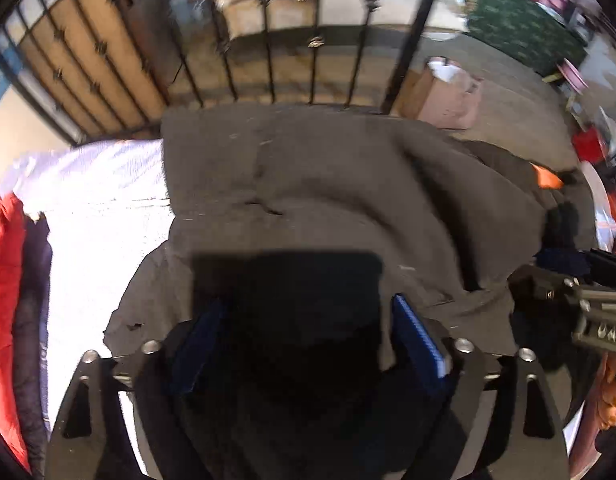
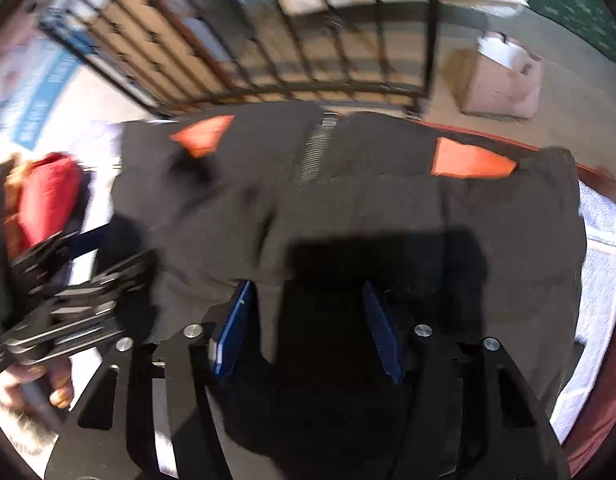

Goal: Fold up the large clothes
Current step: 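Press the folded jacket edge with the right tool, then lift both tools away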

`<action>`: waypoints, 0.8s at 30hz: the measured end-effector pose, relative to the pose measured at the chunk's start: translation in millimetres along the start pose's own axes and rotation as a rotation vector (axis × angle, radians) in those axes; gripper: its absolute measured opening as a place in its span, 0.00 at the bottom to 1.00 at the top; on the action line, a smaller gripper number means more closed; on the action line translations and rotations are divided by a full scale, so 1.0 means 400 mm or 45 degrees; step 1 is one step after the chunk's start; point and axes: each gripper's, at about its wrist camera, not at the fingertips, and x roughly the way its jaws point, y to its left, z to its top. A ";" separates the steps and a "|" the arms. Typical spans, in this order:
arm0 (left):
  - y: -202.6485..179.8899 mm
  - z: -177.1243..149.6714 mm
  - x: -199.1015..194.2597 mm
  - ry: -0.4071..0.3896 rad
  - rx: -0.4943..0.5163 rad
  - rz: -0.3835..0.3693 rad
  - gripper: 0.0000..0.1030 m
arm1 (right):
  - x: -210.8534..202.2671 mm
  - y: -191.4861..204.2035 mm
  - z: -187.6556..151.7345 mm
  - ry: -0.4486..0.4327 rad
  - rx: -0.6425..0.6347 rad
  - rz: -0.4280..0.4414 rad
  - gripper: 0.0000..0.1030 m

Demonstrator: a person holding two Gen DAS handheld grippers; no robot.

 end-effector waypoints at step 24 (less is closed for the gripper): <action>0.195 0.014 0.013 -0.106 -0.193 0.036 0.93 | -0.038 -0.132 0.031 -0.157 0.354 0.127 0.68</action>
